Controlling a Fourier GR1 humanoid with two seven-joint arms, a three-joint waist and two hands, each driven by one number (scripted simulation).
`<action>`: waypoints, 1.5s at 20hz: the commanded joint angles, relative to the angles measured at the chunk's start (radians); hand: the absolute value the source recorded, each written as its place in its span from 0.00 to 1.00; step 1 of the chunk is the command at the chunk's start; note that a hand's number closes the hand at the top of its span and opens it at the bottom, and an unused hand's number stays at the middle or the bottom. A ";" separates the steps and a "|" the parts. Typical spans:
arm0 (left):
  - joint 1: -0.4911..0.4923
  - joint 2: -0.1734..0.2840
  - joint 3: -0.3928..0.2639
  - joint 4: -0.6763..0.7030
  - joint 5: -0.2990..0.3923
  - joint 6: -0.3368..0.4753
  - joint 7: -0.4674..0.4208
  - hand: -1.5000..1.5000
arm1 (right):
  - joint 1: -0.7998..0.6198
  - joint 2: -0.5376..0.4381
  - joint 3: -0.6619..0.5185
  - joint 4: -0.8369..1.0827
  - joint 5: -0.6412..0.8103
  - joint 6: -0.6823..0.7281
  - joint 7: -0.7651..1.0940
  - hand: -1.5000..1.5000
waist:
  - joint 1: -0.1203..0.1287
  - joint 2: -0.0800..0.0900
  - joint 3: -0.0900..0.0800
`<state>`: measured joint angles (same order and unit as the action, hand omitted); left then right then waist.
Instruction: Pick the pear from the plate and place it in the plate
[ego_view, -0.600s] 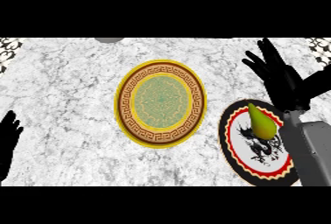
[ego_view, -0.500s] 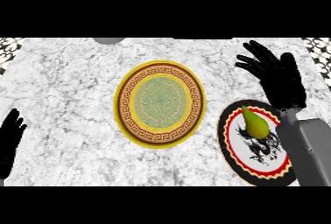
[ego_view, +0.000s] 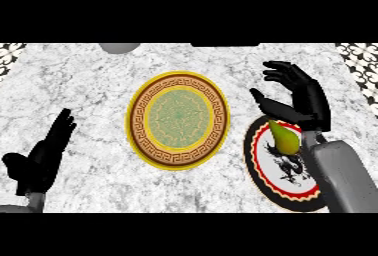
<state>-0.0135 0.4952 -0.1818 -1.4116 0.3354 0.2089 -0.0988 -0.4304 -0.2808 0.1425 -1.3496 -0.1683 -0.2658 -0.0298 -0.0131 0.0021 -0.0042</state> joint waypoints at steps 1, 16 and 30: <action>-0.036 -0.041 -0.019 0.058 -0.026 -0.032 -0.065 0.50 | 0.135 0.123 0.064 -0.045 0.126 -0.169 -0.176 0.00 | -0.002 -0.002 0.004; -0.058 -0.064 0.018 0.091 -0.065 -0.081 -0.047 0.50 | 0.493 -0.208 0.072 -0.416 0.379 -0.130 0.127 0.00 | -0.005 -0.007 0.002; -0.052 -0.115 0.052 0.132 -0.106 -0.116 -0.094 0.50 | 0.347 -0.311 0.115 -0.485 0.460 0.212 0.651 0.00 | 0.016 -0.002 0.004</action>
<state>-0.0728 0.3934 -0.1483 -1.3040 0.2398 0.1059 -0.1740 -0.0322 -0.6054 0.2426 -1.8384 0.2554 -0.1147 0.5045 -0.0008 -0.0009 -0.0008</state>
